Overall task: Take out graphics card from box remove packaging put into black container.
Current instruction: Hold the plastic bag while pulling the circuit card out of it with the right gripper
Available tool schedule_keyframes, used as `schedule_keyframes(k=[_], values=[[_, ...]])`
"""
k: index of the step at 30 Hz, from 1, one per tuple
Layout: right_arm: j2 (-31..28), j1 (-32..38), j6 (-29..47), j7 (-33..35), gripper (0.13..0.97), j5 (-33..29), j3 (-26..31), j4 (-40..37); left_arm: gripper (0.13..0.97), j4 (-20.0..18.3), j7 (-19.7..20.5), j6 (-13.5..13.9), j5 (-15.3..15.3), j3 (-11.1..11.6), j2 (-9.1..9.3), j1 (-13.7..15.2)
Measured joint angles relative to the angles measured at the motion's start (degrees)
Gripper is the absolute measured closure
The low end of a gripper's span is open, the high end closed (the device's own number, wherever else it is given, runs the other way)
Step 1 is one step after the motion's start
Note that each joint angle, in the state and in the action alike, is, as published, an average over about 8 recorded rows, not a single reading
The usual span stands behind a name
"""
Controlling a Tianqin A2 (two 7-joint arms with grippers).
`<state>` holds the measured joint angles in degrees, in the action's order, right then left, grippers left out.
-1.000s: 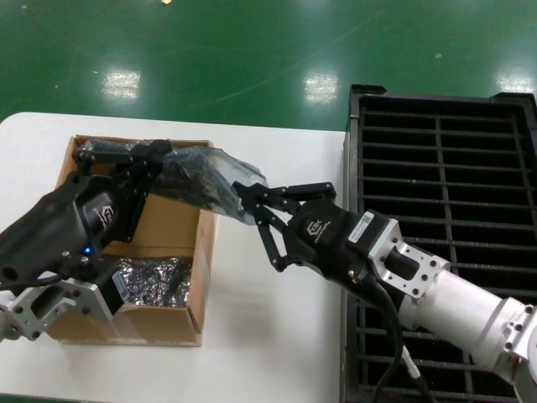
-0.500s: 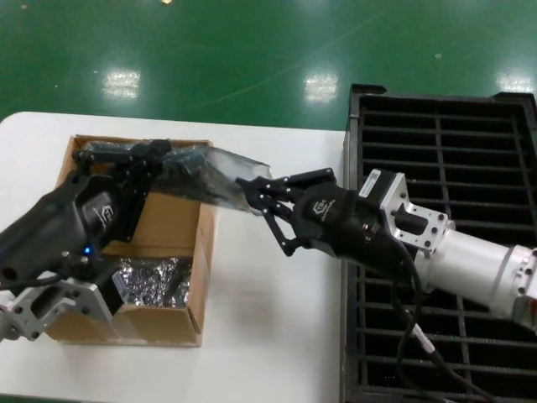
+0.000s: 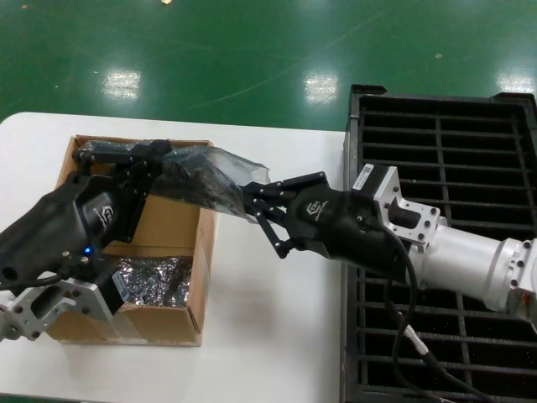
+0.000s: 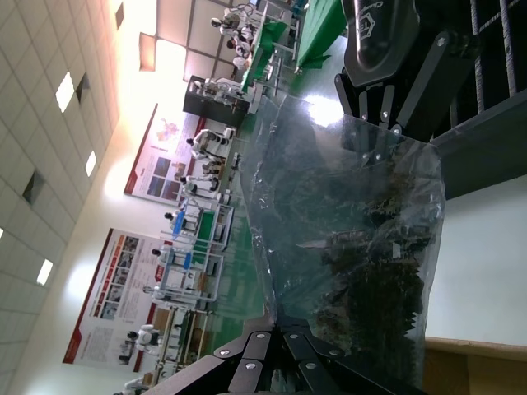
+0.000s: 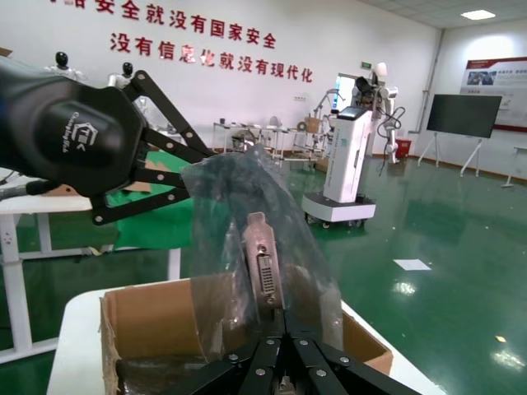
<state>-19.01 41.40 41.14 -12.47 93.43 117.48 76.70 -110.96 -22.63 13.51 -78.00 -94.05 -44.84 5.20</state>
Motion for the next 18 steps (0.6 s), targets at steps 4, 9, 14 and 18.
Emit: schedule_keyframes(k=[4,9,14,18], values=[[0.2,-0.3,-0.1,-0.7,0.95,-0.4,0.2,0.6,0.958,0.0,0.0,0.0,0.0,0.0,0.0,0.0],[0.5,-0.5,-0.4,-1.6,0.915,-1.0,0.5,0.8,0.958,0.0,0.0,0.0,0.0,0.0,0.0,0.0],[1.0,-0.5,-0.7,-1.8,0.88,-1.2,0.4,0.4,0.958,0.0,0.0,0.0,0.0,0.0,0.0,0.0],[1.3,-0.5,-0.7,-1.9,0.838,-1.1,0.3,0.0,0.958,0.0,0.0,0.0,0.0,0.0,0.0,0.0]])
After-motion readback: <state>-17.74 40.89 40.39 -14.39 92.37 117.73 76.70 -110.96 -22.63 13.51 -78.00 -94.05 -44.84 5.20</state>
